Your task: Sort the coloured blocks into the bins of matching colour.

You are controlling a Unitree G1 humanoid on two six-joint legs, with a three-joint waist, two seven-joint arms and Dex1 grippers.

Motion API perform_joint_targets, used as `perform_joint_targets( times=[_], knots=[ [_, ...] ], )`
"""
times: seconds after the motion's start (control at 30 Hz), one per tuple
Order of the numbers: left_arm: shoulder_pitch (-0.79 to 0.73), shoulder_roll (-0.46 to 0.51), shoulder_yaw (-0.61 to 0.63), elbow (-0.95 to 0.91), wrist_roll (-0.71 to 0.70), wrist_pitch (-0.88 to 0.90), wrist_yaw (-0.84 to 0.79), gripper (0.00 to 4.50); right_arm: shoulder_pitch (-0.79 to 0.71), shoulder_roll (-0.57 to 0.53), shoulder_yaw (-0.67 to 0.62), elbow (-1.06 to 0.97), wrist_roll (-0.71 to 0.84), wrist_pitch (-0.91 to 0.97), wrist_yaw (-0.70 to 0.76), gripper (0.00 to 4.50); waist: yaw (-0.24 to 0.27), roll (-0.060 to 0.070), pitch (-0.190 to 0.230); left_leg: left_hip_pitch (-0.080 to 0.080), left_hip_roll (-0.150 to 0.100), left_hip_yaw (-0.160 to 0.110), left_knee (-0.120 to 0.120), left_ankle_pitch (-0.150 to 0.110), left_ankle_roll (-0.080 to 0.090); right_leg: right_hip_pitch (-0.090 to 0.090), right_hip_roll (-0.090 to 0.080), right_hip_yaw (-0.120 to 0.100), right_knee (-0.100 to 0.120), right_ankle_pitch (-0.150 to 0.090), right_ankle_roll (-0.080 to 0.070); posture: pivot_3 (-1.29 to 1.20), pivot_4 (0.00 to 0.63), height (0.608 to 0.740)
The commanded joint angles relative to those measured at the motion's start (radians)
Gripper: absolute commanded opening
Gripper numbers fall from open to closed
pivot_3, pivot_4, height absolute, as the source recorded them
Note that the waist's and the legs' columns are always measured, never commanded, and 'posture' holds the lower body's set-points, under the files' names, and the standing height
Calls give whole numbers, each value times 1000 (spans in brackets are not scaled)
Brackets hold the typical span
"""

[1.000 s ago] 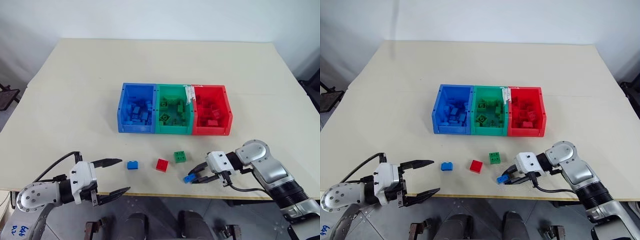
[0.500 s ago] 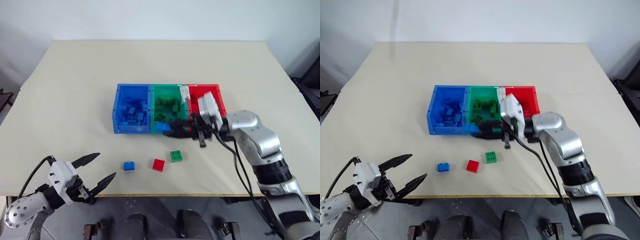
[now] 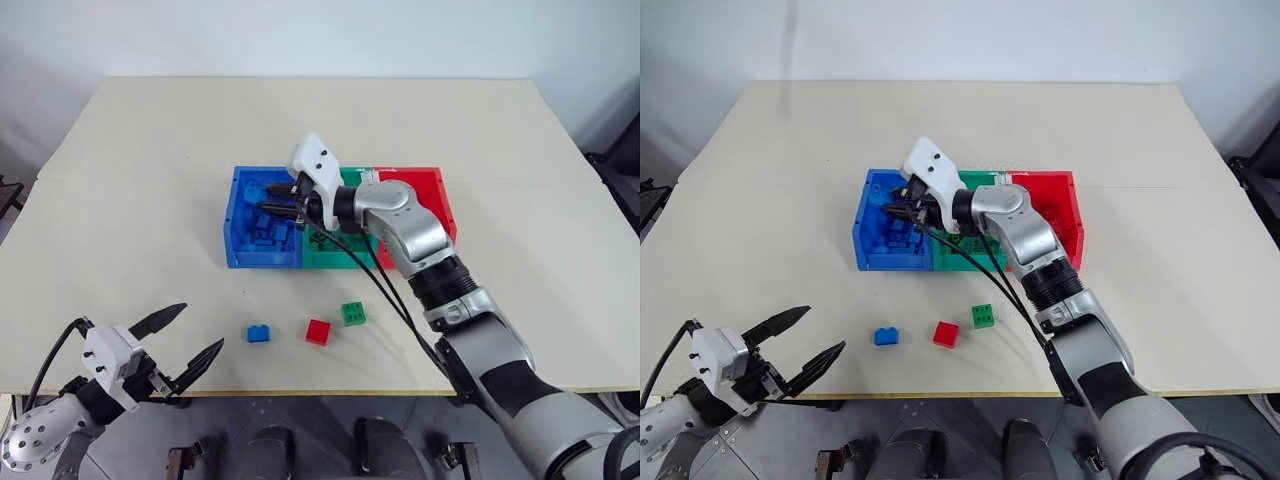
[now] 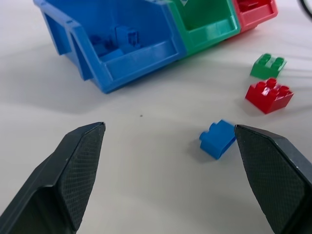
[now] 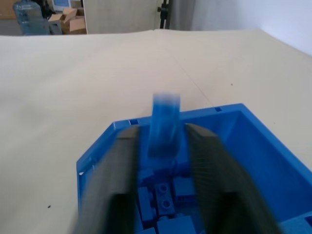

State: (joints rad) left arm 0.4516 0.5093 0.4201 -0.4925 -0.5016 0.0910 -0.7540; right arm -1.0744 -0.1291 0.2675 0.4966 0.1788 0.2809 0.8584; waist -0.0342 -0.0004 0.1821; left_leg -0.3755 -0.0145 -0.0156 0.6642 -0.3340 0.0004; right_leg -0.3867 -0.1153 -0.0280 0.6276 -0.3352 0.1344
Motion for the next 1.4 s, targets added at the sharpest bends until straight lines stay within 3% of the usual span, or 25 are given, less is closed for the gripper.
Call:
perform_joint_targets(
  times=[0.03, 0.2, 0.43, 0.67, 0.77, 0.9, 1.0, 1.13, 1.4],
  knots=[
    [11, 6, 4, -55, -41, 19, 0, 4500, -13, -5, -25, -18, -10, -42, 7, 2903, 0, 0, 0, 0, 0, 0, 0, 0, 0, 0, 0, 0, 0, 0, 0, 0, 150, 740],
    [-14, 27, 1, -36, -49, 38, -18, 4500, 117, -121, -98, -183, 85, -106, 158, 4457, 8, 0, 0, -1, 0, 0, 0, 0, 0, -1, 0, 0, 0, 0, 0, 0, 150, 740],
    [-128, 80, -69, 9, -61, 91, -70, 4500, 437, -375, -238, -393, 187, -240, 380, 4457, 9, 0, 0, -2, -3, 0, 0, -2, 3, 0, 0, -1, -1, 0, 0, 0, 150, 740],
    [-365, 118, -209, 129, -19, 125, -120, 4500, 739, -615, -393, -342, 192, -400, 495, 4457, 8, 0, 0, 1, -3, 1, 2, -1, 4, 5, 1, -3, -2, 0, 1, 0, 150, 740],
    [-484, 119, -280, 194, 9, 118, -156, 4500, 829, -665, -443, -321, 198, -433, 503, 4457, 12, 0, 0, 6, -2, 1, 2, -1, 4, 11, 2, -5, -6, 0, 1, 0, 150, 740],
    [-573, 88, -282, 227, -20, 82, -176, 4500, 837, -673, -447, -299, 191, -443, 491, 4457, 3, 0, 0, 6, 0, 3, 3, 0, 4, 12, 2, -6, -6, 1, 2, 0, 150, 740],
    [-578, 118, -274, 234, -46, 101, -233, 4500, 815, -657, -427, -327, 203, -410, 478, 4457, 4, 0, 0, 7, 2, 5, 3, 1, 1, 11, 2, -6, -6, 1, 2, 0, 150, 740],
    [-496, 187, -220, 242, -50, 95, -305, 4500, 743, -651, -278, -433, 185, -213, 500, 4457, 5, 0, 0, 7, 5, 4, 3, 1, 0, 11, 2, -7, -6, 1, 2, 0, 150, 740],
    [-364, 201, -112, 205, -48, 86, -292, 4500, 610, -566, -63, -533, 118, -29, 460, 4457, 23, 1, 0, 4, 5, -1, 4, 1, -1, 11, -1, -9, -8, 1, 1, 0, 150, 740]
  ],
)
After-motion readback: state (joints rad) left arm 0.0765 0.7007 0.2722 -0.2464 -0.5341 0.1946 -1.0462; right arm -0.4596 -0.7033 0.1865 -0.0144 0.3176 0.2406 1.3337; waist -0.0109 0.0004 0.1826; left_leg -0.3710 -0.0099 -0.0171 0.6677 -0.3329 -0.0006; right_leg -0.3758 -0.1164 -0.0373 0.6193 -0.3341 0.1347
